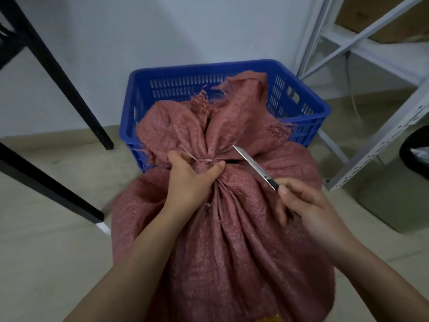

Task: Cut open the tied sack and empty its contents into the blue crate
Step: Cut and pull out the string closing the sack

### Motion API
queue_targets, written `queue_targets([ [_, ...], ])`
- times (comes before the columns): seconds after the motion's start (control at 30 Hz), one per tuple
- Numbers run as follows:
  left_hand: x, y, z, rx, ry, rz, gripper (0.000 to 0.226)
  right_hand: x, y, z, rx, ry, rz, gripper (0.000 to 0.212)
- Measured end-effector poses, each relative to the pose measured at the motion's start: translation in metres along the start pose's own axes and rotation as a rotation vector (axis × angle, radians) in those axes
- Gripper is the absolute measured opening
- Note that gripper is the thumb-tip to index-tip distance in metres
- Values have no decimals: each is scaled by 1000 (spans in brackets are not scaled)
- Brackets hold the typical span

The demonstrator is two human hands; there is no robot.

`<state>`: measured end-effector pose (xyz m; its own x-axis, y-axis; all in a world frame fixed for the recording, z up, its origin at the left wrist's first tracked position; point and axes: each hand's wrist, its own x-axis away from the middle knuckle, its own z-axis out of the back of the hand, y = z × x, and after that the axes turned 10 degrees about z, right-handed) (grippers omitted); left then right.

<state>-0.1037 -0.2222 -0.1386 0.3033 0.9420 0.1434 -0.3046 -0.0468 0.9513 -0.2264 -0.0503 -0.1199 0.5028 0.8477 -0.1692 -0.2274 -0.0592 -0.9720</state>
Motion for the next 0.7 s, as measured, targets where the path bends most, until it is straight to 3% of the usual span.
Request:
queue_targets([
  [0.1,11,1,-6,-156,-125,-278,64,0,-1,12,2,51,91,19],
  [0.2,21,5,-11,-281,-326,-425,74,-4,-3,17,-6,156,152,21],
  [0.43,34,15,-15,-219,-593,-414,79,-6,-6,12,-46,234,236,36],
  [0.7,50,27,-15,-222,-687,-472,83,-11,-2,6,-394,211,55,33],
])
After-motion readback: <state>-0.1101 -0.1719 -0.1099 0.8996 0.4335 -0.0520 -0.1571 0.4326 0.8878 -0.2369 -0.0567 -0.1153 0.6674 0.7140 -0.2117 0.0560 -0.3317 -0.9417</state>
